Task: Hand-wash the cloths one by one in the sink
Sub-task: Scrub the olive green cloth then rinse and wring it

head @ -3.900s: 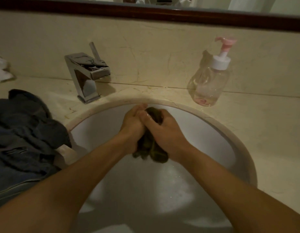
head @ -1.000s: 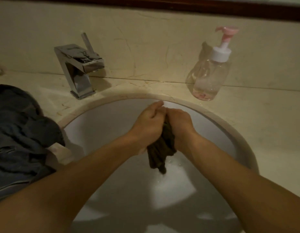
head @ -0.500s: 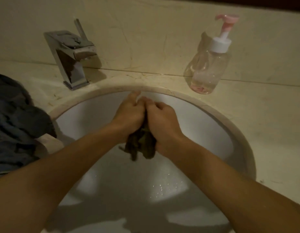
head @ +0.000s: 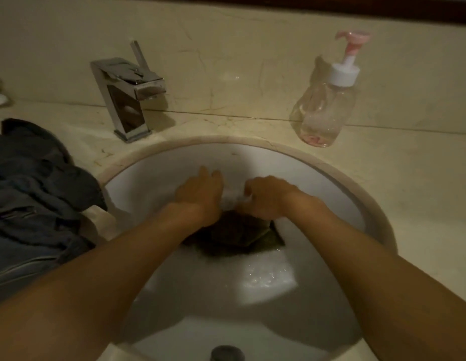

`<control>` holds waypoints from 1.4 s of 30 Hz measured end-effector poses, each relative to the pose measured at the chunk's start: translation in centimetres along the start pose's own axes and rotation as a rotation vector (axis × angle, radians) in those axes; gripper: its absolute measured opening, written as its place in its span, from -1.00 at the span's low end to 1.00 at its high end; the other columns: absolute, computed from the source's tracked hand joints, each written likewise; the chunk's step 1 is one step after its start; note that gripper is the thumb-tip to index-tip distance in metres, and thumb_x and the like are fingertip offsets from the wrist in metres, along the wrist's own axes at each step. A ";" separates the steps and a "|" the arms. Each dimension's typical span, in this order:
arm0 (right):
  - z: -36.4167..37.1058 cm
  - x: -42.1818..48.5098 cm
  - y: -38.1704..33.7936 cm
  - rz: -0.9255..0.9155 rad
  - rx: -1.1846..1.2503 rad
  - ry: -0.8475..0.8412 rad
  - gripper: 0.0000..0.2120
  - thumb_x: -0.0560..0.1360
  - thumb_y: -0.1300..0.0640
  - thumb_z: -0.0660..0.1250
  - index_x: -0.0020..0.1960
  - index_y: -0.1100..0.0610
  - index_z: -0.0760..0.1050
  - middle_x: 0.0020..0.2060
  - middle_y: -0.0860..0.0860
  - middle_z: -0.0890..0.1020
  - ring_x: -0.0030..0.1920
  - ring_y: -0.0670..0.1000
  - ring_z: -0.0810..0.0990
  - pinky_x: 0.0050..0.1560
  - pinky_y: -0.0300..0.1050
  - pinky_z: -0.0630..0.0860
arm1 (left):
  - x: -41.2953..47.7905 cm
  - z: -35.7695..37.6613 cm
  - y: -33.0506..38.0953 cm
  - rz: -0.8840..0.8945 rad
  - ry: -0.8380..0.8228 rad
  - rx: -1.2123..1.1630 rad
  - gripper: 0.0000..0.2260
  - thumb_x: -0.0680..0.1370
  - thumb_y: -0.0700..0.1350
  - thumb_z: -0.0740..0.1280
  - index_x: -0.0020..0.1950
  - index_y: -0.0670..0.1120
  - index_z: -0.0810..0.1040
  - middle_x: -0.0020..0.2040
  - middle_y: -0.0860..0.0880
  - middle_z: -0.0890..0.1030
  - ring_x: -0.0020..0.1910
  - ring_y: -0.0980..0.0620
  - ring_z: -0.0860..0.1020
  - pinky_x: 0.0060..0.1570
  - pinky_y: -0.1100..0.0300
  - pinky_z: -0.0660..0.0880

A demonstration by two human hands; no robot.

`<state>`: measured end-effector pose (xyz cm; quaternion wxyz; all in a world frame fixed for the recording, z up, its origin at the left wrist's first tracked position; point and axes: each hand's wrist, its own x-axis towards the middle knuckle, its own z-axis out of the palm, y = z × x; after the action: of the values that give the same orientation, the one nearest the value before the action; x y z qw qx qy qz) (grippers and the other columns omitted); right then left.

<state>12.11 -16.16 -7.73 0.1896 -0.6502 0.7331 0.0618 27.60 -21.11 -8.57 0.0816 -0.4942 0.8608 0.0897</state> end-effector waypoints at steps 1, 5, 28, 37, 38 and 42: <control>0.3 -0.2 -0.6 -0.107 -0.035 -0.140 -0.48 0.59 -0.32 0.26 0.39 -0.02 0.50 0.21 -0.01 0.58 0.19 0.12 0.56 0.20 0.04 0.49 | 0.0 0.1 0.1 0.028 -0.025 0.006 -0.50 0.56 0.10 0.41 0.38 -0.08 0.35 0.33 -0.15 0.43 0.21 -0.20 0.51 0.15 -0.06 0.50; 2.4 -0.2 -0.3 -0.166 -0.148 -0.326 -0.34 0.54 -0.29 0.34 0.57 -0.15 0.27 0.35 0.01 0.45 0.24 0.14 0.56 0.22 0.06 0.57 | 0.4 1.6 -0.1 0.061 -0.267 0.014 -0.48 0.51 0.35 0.28 0.24 -0.02 0.52 0.16 -0.06 0.59 0.07 -0.10 0.57 0.10 0.02 0.54; -0.4 -1.9 -2.8 0.013 1.130 0.274 -0.68 0.70 -0.15 0.17 0.02 0.10 0.47 -0.27 0.02 0.53 -0.38 -0.05 0.45 -0.47 -0.22 0.38 | -0.4 -3.2 1.3 -0.205 0.101 -1.625 -0.81 0.58 -0.02 0.29 0.01 -0.13 0.58 -0.10 -0.15 0.61 -0.08 -0.10 0.59 0.05 -0.04 0.59; -1.4 -1.5 -2.9 0.228 1.360 0.441 -0.70 0.71 -0.06 0.19 0.00 0.12 0.56 -0.22 0.09 0.64 -0.25 0.05 0.62 -0.43 -0.17 0.47 | -0.6 -2.7 3.8 0.016 0.131 -1.294 -0.71 0.70 0.09 0.10 0.12 -0.02 0.55 -0.02 -0.12 0.63 -0.04 -0.08 0.64 0.08 -0.04 0.62; -1.3 -1.5 -2.9 0.239 1.411 0.424 -0.71 0.71 -0.05 0.19 0.01 0.12 0.56 -0.19 0.10 0.66 -0.22 0.05 0.65 -0.44 -0.19 0.50 | -0.7 -2.6 3.8 0.042 0.143 -1.254 -0.72 0.70 0.08 0.10 0.17 0.00 0.54 0.02 -0.12 0.63 0.00 -0.09 0.64 0.11 -0.05 0.61; -0.2 -3.0 -5.4 0.067 1.282 0.390 -0.75 0.72 -0.08 0.15 0.13 0.05 0.52 -0.22 0.04 0.59 -0.34 -0.04 0.52 -0.57 -0.30 0.36 | -0.6 -2.9 1.9 -0.046 0.203 -1.242 -0.77 0.71 0.00 0.11 0.04 0.02 0.54 -0.16 -0.13 0.62 -0.28 -0.02 0.62 -0.21 0.02 0.59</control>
<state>17.58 -14.21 -5.63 0.4001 -0.3853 0.6653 -0.4988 26.15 -20.34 -5.44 -0.3010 -0.4738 0.6407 0.5239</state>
